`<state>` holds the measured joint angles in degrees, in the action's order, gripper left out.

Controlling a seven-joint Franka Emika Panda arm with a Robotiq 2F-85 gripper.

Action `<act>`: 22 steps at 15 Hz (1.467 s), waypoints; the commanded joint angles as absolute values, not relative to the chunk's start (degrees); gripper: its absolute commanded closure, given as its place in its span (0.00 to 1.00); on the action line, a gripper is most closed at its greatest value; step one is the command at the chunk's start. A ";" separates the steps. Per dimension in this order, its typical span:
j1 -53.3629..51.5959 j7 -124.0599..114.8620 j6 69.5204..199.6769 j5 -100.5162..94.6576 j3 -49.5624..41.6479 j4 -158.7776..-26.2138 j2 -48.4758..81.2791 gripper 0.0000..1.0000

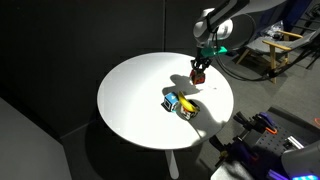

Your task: Move the orange plushy cube downwards

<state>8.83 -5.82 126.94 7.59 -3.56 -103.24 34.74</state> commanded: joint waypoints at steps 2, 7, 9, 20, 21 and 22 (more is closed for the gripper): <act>6.09 -13.12 133.04 9.21 -4.80 -108.92 30.94 0.84; 6.07 -11.96 132.38 8.63 -4.47 -106.72 33.40 0.59; 6.14 -11.93 132.38 8.62 -4.59 -106.70 33.50 0.59; 3.35 -12.32 133.37 7.93 -4.23 -109.58 32.58 0.84; 3.12 -12.40 133.62 7.97 -4.26 -109.94 32.50 0.84; 2.89 -12.64 134.06 7.99 -4.36 -110.42 32.38 0.84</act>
